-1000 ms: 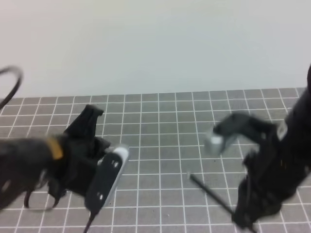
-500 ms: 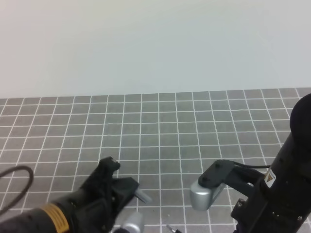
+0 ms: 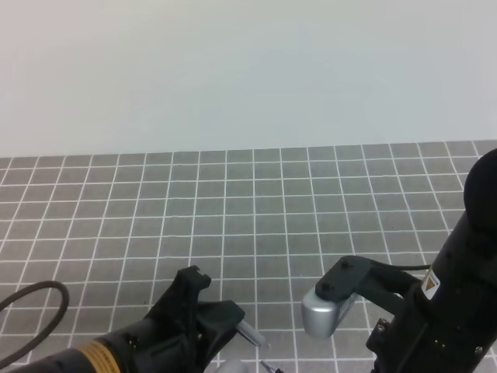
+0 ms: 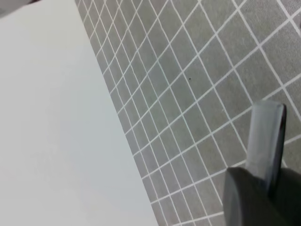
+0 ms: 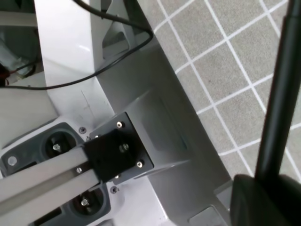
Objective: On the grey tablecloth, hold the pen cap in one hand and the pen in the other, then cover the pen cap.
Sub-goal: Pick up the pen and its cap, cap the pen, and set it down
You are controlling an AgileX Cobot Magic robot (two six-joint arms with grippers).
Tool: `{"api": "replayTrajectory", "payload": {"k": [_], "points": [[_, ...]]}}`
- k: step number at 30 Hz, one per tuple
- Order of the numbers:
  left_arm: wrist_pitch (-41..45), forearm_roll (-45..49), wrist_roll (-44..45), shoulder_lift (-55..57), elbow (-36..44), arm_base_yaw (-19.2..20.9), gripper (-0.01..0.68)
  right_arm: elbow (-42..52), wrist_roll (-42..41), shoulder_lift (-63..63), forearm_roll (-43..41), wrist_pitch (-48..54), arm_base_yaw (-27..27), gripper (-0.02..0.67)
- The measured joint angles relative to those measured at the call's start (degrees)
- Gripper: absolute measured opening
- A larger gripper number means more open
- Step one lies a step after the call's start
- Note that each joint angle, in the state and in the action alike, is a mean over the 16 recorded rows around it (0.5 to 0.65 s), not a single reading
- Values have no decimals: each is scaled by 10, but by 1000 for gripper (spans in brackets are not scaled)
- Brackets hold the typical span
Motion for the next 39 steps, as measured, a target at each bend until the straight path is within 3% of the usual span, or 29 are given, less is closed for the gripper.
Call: {"api": "replayTrajectory", "payload": {"k": [27,39], "points": [[33,0,-8,-26,8,-1,80,0,-18,7,-8,0,0,70],[32,10,-6,-27,8,-31,80,0,-20,7,-12,-5,0,70]]}}
